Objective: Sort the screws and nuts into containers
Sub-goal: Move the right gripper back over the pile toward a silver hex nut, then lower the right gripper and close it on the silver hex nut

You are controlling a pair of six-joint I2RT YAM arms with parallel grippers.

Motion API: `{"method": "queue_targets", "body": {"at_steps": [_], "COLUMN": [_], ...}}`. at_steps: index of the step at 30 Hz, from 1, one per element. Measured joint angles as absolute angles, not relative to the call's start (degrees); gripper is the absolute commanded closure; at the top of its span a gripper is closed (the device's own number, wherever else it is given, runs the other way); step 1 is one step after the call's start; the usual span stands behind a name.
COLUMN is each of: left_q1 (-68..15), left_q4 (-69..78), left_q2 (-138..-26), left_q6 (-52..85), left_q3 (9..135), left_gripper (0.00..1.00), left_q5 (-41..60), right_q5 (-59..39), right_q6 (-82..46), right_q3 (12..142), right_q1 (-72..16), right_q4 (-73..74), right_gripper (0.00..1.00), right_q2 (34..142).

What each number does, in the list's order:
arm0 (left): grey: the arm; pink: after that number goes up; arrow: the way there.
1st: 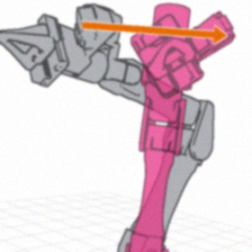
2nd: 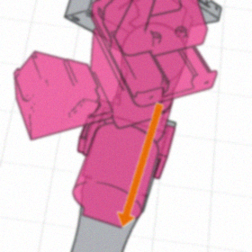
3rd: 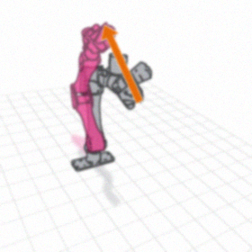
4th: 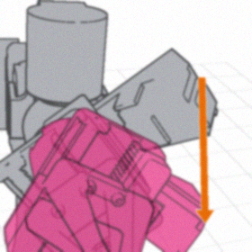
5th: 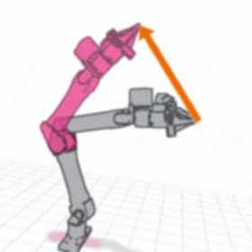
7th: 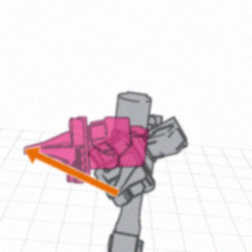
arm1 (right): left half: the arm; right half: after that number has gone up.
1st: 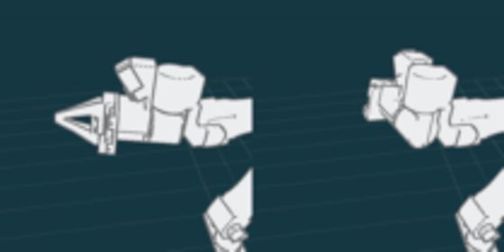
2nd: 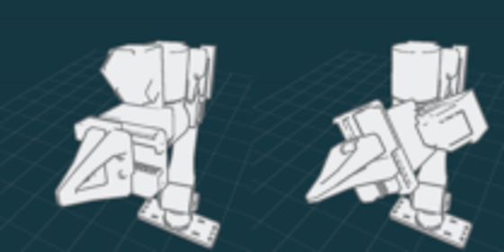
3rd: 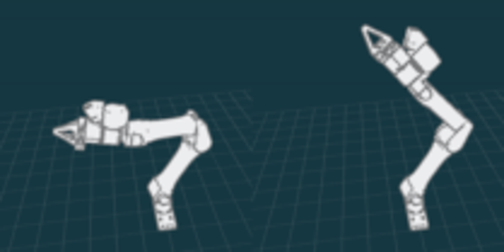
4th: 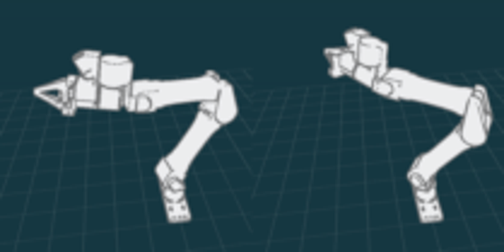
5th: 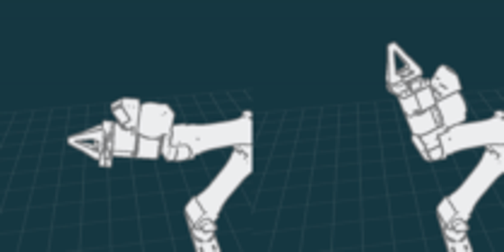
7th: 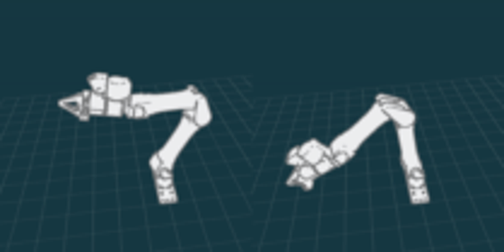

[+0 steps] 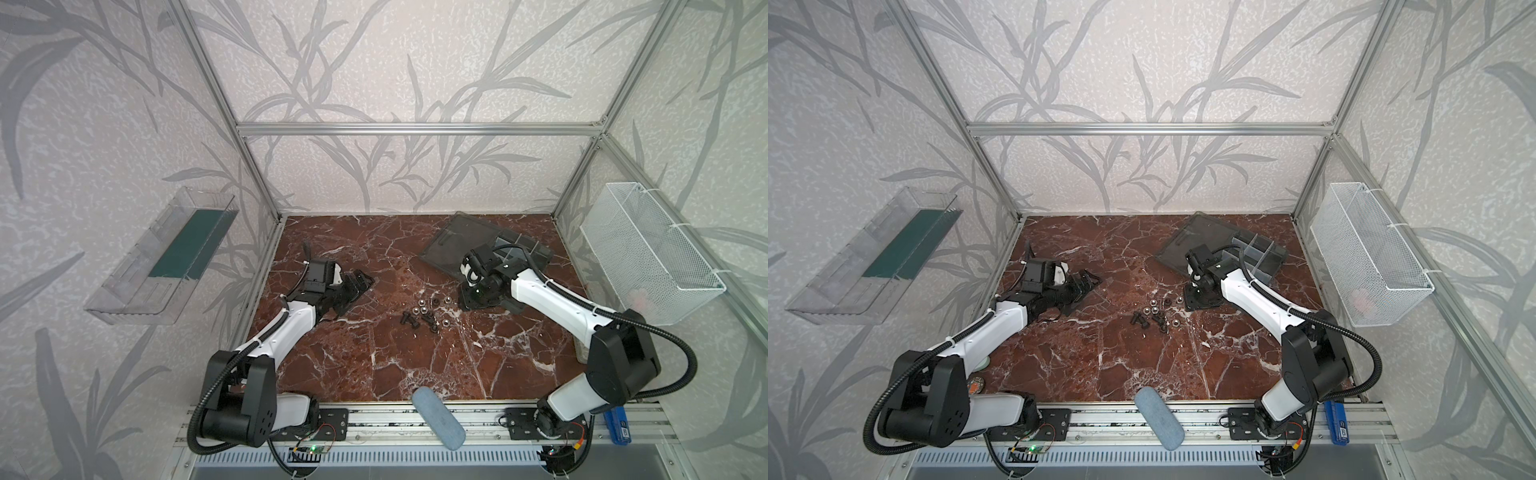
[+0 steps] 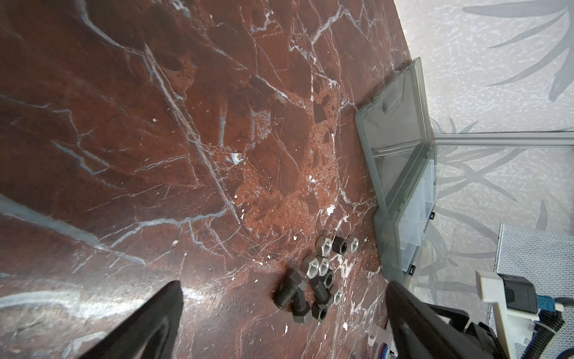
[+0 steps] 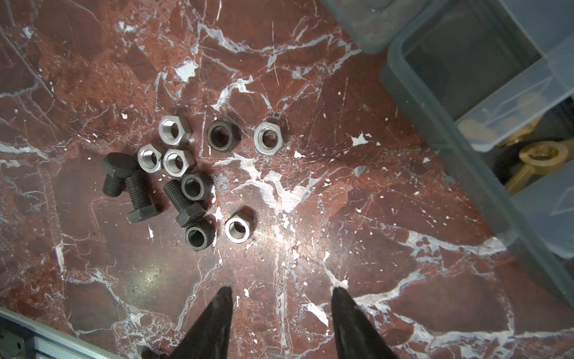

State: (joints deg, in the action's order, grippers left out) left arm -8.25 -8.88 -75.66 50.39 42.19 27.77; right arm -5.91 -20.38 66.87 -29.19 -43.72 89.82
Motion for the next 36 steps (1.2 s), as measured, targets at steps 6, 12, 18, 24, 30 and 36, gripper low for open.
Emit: {"method": "queue_targets", "body": {"at_steps": [6,12,18,24,30,36], "left_q1": [-8.8,-8.8,-8.8,-8.8,-8.8,-8.8], "left_q4": [-7.8,-7.1,-6.7,-5.9,-5.6,-5.5], "left_q2": [-76.0,-78.9,-80.6,-80.6,-80.6,-80.6], "left_q6": [51.0,51.0,50.6,50.2,49.6,49.5], "left_q3": [42.1,42.1,42.2,42.2,42.2,42.2], "left_gripper": [0.0,0.0,0.01,0.01,0.01,0.0], "left_q5": [27.4,28.6,29.7,30.1,30.4,30.4], "right_q5": [-5.8,-4.8,-3.7,-2.5,-1.2,-0.9], "right_q6": [-22.9,-26.1,-27.9,-28.8,-29.0,-29.0], "right_q3": [64.2,64.2,66.9,69.3,69.6,69.7], "right_q1": [-30.4,-34.3,-36.8,-38.5,-39.4,-39.4], "right_q4": [-41.1,-39.2,-39.1,-39.3,-39.8,-39.9], "right_gripper": [0.47,0.47,0.47,0.47,0.5,0.58], "right_q2": [91.1,95.2,98.8,103.1,105.4,107.5]}}
